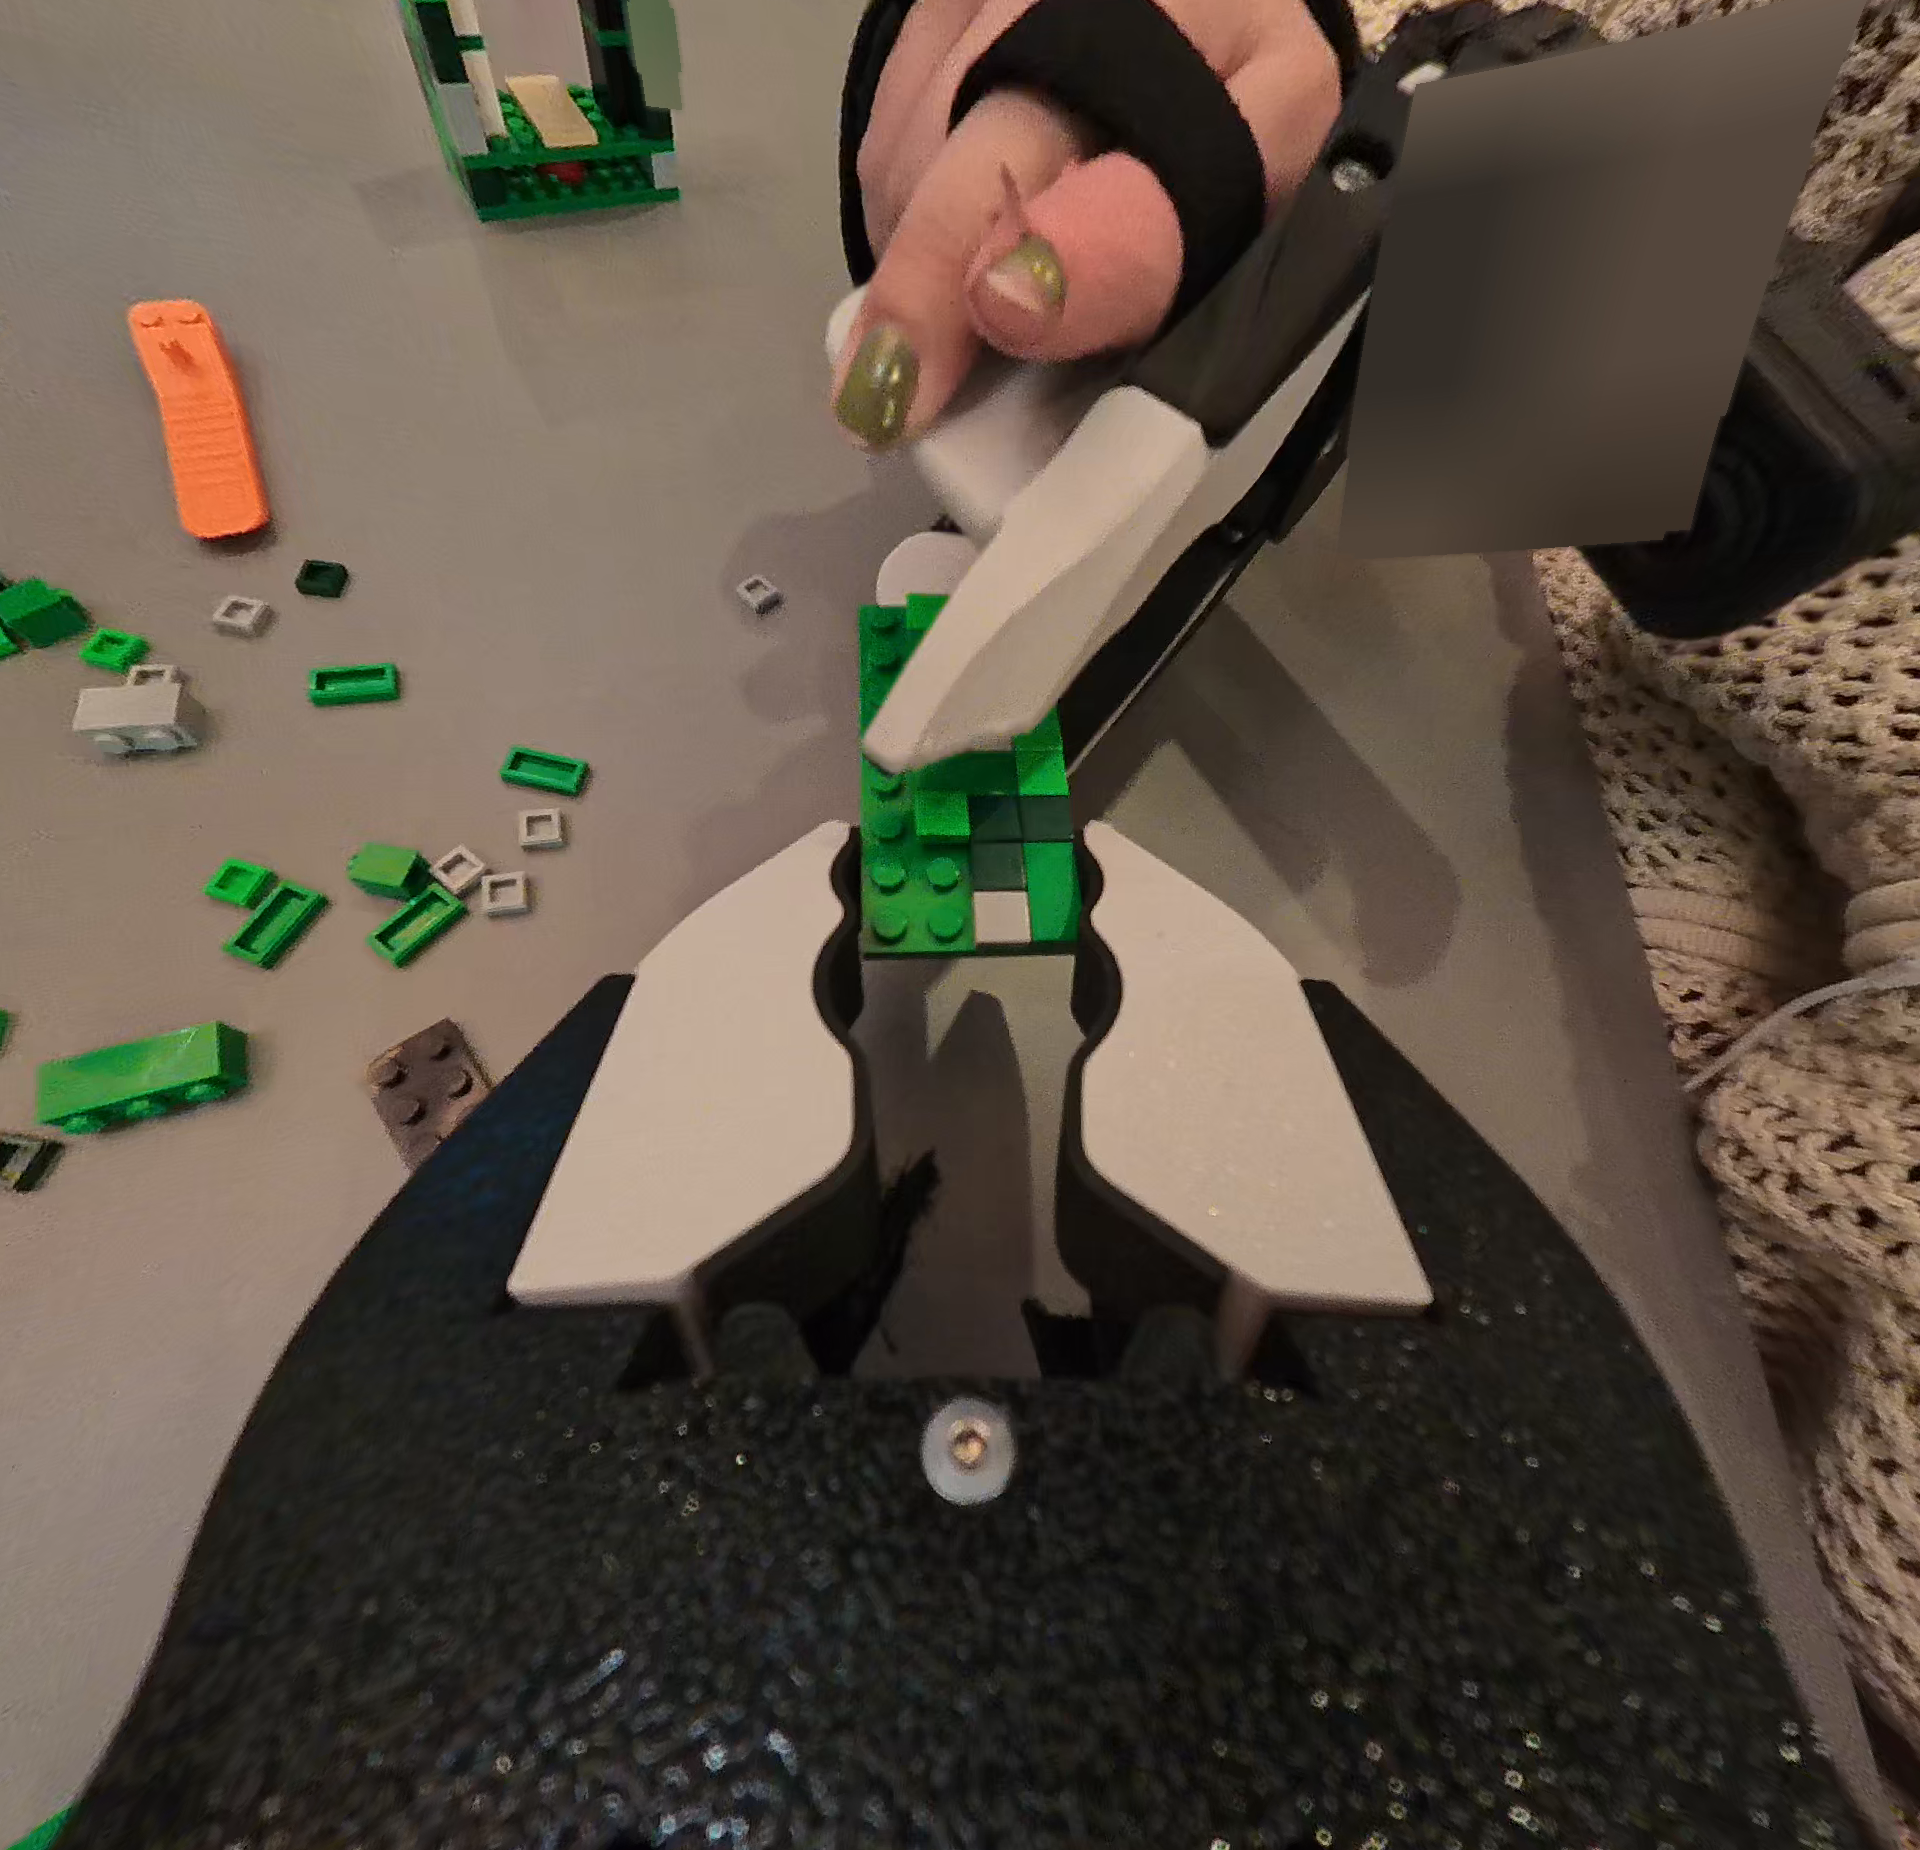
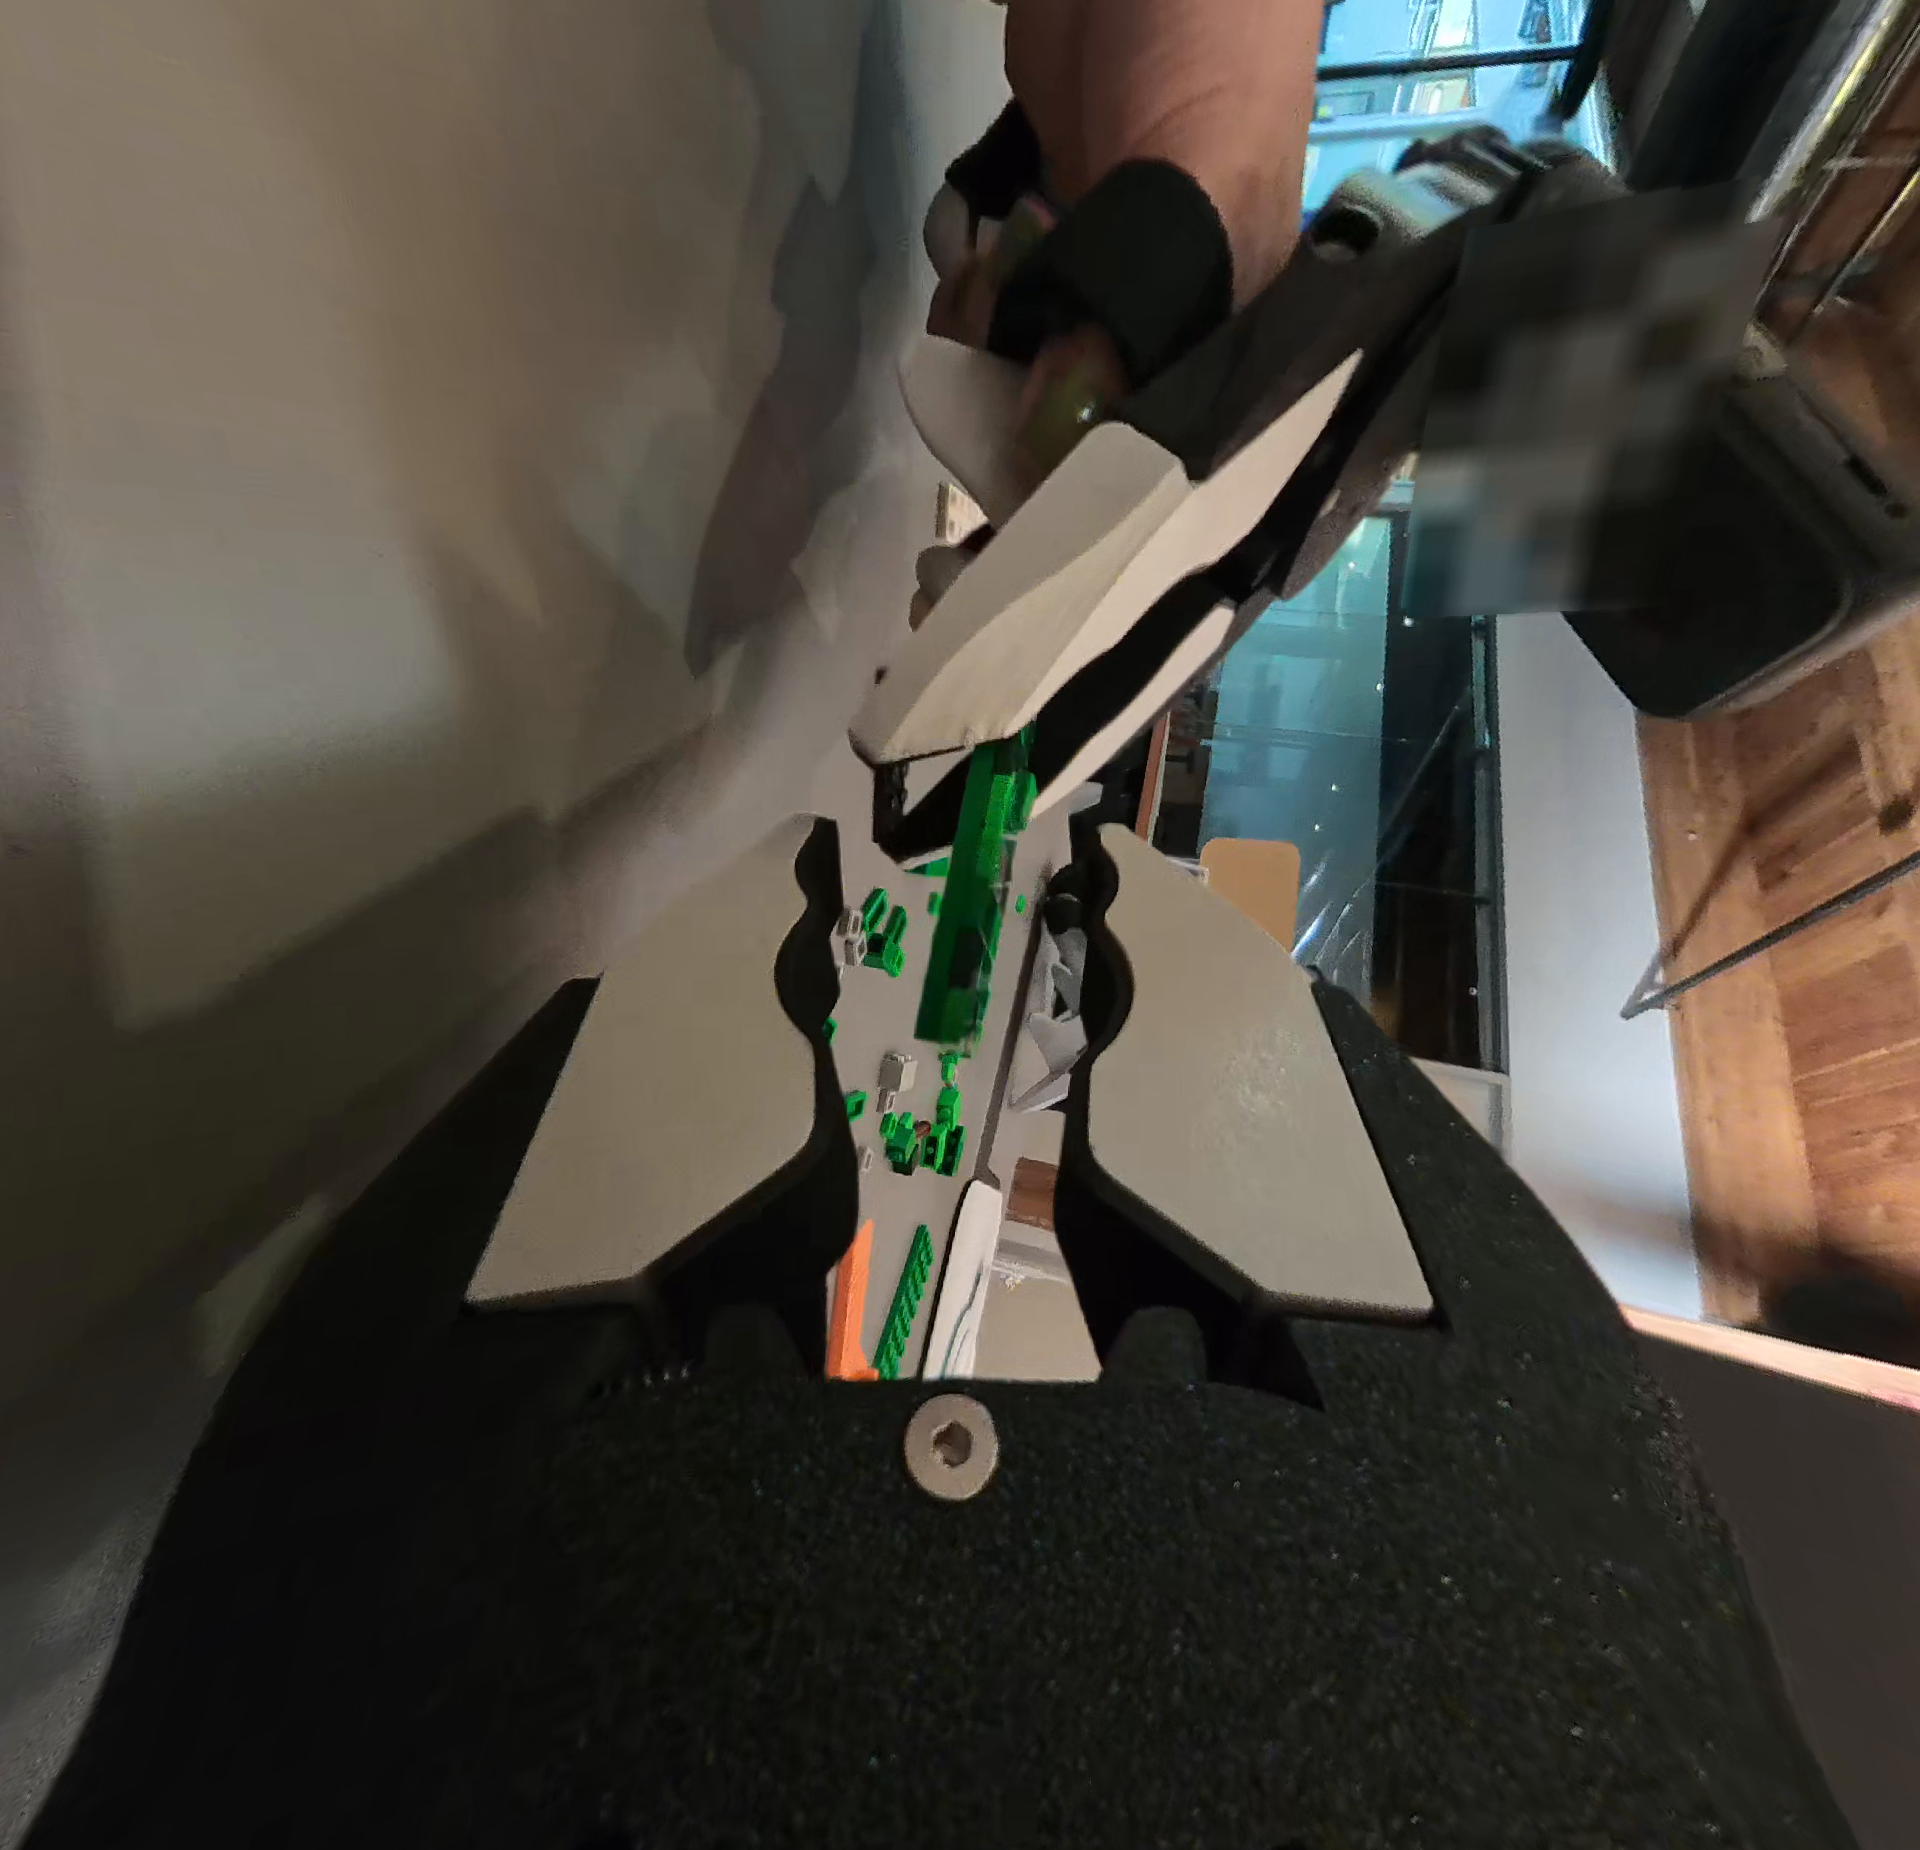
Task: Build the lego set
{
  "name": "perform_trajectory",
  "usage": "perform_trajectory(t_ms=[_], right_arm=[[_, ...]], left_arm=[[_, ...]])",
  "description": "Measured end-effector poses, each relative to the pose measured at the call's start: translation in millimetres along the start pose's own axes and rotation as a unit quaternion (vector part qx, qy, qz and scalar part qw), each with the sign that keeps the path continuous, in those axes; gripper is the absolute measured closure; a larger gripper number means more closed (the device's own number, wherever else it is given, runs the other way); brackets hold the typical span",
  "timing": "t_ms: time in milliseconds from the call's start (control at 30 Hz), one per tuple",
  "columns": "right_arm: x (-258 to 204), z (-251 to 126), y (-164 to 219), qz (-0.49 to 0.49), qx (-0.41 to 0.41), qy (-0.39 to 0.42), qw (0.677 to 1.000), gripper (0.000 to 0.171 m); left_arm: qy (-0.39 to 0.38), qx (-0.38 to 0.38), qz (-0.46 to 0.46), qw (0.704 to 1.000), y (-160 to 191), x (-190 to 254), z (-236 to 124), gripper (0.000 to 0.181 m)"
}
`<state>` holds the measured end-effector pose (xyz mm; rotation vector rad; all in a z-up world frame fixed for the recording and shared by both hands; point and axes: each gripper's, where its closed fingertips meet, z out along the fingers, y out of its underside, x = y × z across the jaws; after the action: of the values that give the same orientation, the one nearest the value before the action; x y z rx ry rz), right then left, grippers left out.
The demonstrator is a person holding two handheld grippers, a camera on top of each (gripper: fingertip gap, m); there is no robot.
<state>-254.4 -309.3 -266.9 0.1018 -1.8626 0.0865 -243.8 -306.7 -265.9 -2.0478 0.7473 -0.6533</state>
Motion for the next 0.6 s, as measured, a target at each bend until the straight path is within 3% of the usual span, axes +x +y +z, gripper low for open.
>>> perform_trajectory(t_ms=[267,400,600], right_arm=[[0.1,1.3,-4.9,-0.017,0.009,0.007,1.0,0.146],[5.1,0.5,-6.4,-0.029,0.015,0.031,0.999,0.163],[3.1,-1.4,-7.3,-0.053,0.023,0.03,0.998,0.164]], left_arm=[[0.003,-0.004,0.0,1.0,1.1,1.8,2.3,0.144],[0.003,-0.017,0.009,1.0,4.0,4.3,5.9,0.144],[0.008,-0.026,0.017,0.999,6.6,7.1,8.6,0.144]])
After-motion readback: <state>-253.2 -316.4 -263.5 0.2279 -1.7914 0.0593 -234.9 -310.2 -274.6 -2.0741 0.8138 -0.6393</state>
